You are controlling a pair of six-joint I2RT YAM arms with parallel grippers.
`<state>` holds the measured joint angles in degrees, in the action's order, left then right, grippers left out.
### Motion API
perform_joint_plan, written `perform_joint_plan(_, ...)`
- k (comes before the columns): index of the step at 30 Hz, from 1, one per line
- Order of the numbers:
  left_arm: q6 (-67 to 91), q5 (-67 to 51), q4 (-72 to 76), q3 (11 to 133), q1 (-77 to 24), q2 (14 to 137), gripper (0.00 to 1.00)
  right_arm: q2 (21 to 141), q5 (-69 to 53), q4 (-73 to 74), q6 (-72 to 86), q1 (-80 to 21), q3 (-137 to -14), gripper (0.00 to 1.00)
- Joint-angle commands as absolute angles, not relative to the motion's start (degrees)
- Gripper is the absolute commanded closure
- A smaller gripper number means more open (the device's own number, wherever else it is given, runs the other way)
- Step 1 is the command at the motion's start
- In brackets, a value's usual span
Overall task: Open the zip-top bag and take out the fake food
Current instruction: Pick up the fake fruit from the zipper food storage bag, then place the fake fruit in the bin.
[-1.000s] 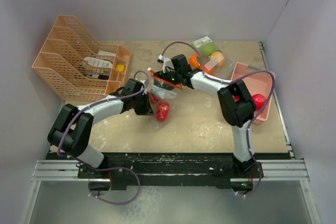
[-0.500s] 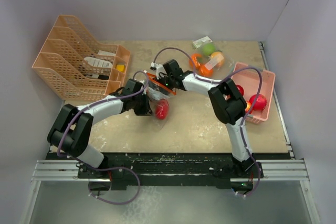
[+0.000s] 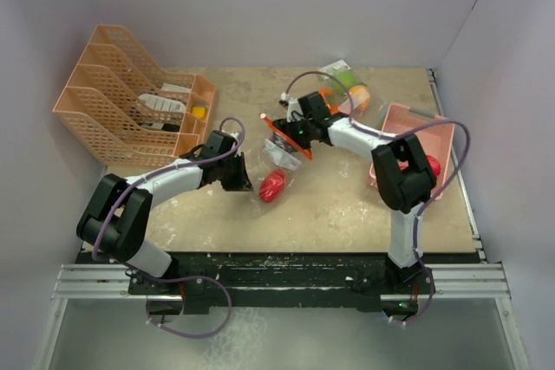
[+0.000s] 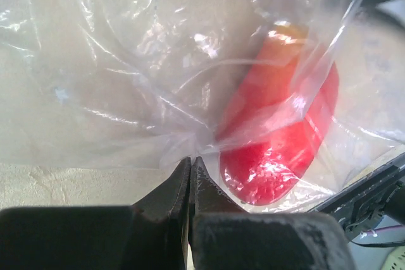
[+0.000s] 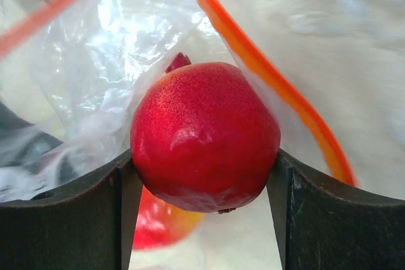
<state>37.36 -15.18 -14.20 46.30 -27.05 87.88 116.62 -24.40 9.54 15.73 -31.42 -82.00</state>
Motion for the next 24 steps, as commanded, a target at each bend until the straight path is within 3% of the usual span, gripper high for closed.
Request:
perform_joint_plan(1,37.79,-15.76,-11.91,45.81,-27.24,85.98,1.0,107.07,-24.41,8.88,19.03,-23.89,-80.0,0.44)
perform_joint_plan(15,37.09,-16.91,-11.07,46.92,-27.25,88.31,1.0,90.73,-23.44,9.75,27.6,2.1,-72.15,0.43)
perform_joint_plan(24,36.78,-16.88,-11.38,47.54,-27.2,88.77,1.0,86.51,-16.5,7.78,33.14,9.75,-61.66,0.41)
